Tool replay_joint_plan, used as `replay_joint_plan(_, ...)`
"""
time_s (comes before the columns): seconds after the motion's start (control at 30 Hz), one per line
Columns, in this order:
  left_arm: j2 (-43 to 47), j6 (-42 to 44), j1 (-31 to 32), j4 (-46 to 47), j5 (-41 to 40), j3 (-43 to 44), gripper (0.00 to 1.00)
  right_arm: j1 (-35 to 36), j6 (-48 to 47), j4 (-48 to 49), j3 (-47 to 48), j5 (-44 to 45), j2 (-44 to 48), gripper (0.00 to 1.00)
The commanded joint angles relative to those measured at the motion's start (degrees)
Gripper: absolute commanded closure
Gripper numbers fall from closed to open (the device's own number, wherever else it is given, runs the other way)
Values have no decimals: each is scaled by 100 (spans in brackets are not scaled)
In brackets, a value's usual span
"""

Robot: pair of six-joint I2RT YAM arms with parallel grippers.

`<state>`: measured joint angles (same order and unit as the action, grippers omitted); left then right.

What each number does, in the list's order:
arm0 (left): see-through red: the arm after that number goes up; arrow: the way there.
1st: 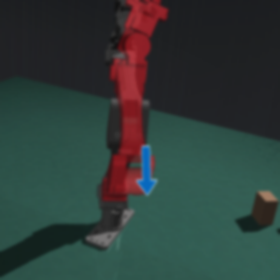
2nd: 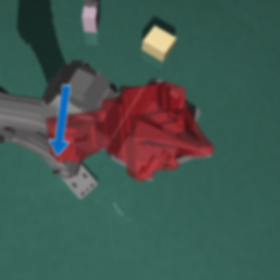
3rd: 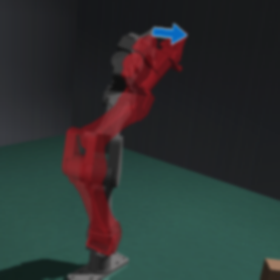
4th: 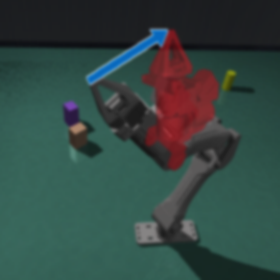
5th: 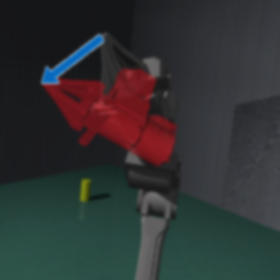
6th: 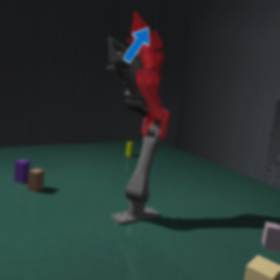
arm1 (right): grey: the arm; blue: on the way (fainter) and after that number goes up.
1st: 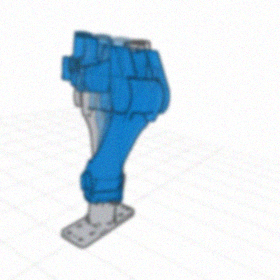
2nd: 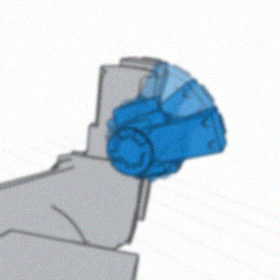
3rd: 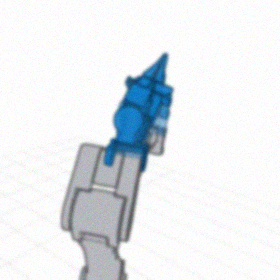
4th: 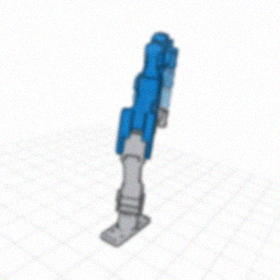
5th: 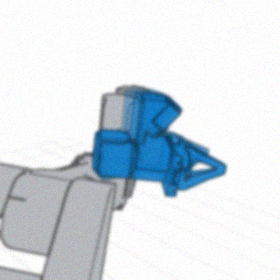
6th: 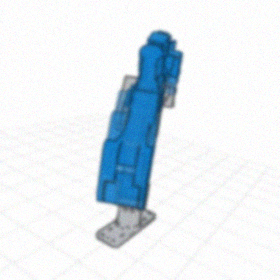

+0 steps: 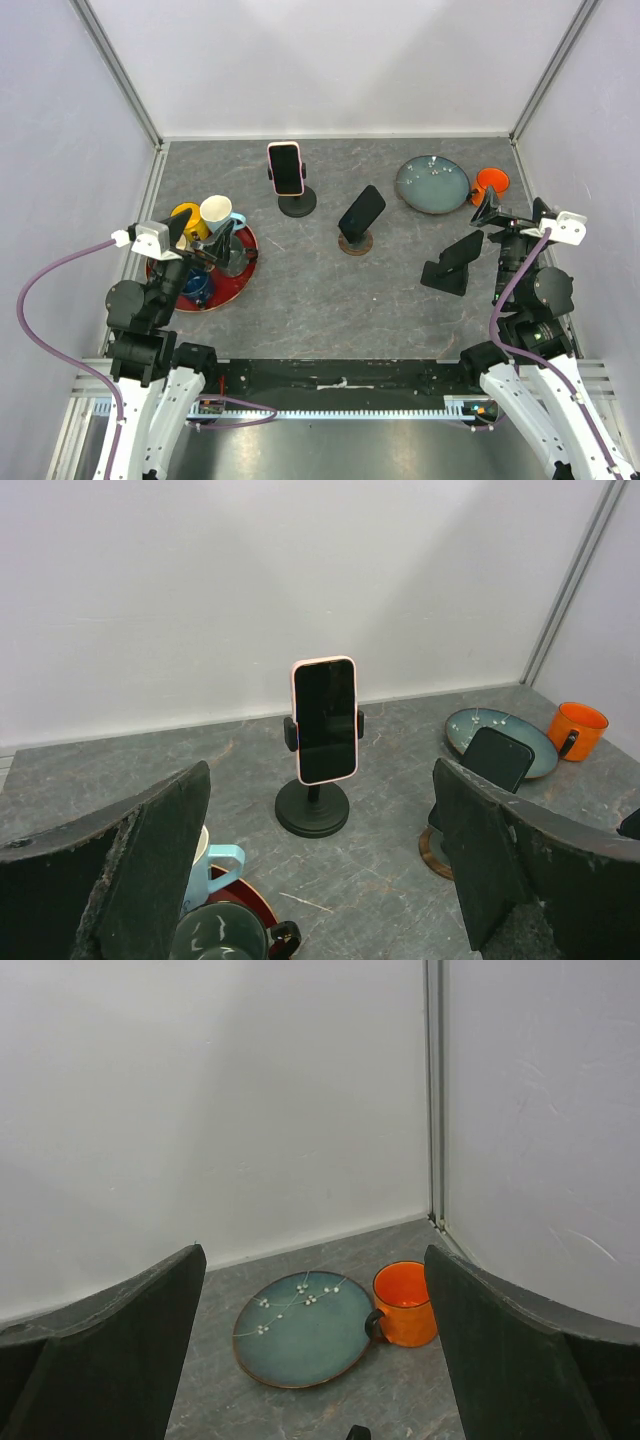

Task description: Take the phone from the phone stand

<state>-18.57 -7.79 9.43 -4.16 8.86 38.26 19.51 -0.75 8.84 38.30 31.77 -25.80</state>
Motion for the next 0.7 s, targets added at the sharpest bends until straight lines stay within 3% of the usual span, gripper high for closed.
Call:
replay_joint_plan(0.0,11,-161,-38,126,-104,-3,0,18,58,21,195,-74,5,2)
replay_joint_plan(0.67,2,-170,-38,126,-60,-12,0,18,242,-22,160,84,5,2)
